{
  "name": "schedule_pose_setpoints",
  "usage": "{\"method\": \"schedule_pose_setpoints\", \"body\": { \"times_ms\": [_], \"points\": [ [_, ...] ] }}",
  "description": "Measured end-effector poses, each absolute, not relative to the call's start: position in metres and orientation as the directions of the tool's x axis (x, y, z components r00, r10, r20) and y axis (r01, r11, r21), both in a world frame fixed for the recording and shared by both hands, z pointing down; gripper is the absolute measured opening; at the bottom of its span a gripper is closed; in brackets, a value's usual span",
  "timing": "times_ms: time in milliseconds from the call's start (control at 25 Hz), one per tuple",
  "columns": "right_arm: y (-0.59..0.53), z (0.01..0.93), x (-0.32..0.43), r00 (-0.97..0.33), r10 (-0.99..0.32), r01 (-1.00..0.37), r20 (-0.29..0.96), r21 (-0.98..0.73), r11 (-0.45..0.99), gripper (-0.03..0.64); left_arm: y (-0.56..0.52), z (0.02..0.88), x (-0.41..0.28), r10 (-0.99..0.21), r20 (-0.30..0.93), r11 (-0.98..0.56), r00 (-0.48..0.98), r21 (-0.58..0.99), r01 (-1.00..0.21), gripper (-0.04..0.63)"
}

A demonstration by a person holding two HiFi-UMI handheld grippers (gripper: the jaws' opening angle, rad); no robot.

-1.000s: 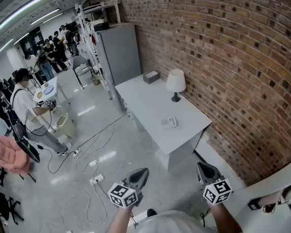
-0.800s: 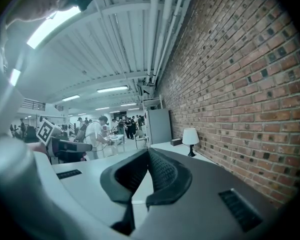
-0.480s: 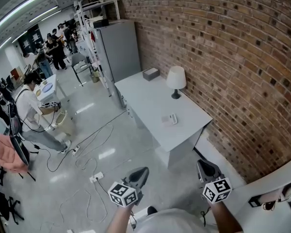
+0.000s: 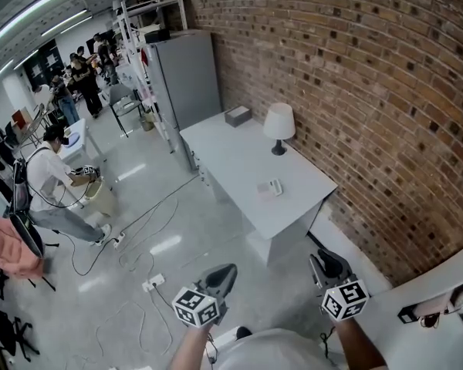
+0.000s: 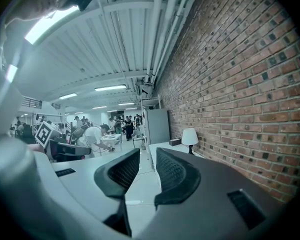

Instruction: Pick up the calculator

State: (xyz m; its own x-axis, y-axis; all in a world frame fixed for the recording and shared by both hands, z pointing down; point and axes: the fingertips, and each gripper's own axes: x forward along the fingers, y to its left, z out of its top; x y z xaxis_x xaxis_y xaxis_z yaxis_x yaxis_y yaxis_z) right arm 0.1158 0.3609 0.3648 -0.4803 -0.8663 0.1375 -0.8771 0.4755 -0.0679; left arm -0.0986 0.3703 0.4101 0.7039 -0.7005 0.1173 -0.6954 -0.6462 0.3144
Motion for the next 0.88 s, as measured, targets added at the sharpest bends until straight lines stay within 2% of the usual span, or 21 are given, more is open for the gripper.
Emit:
{"method": "schedule_pose_setpoints", "body": {
  "times_ms": [240, 880],
  "points": [
    [0.362, 0.365, 0.104, -0.458, -0.878, -0.889, 0.137, -0.066, 0.453, 0.15, 0.368, 0.414, -0.11, -0.683, 0.114, -0.663, 0.721, 0.317, -0.678, 0.014],
    [0.37, 0.375, 0.076, -0.423, -0.892, -0.906, 0.16, -0.08, 0.415, 0.147, 0.368, 0.427, -0.141, -0.655, 0.125, -0.678, 0.745, 0.339, -0.653, 0.014]
  ]
}}
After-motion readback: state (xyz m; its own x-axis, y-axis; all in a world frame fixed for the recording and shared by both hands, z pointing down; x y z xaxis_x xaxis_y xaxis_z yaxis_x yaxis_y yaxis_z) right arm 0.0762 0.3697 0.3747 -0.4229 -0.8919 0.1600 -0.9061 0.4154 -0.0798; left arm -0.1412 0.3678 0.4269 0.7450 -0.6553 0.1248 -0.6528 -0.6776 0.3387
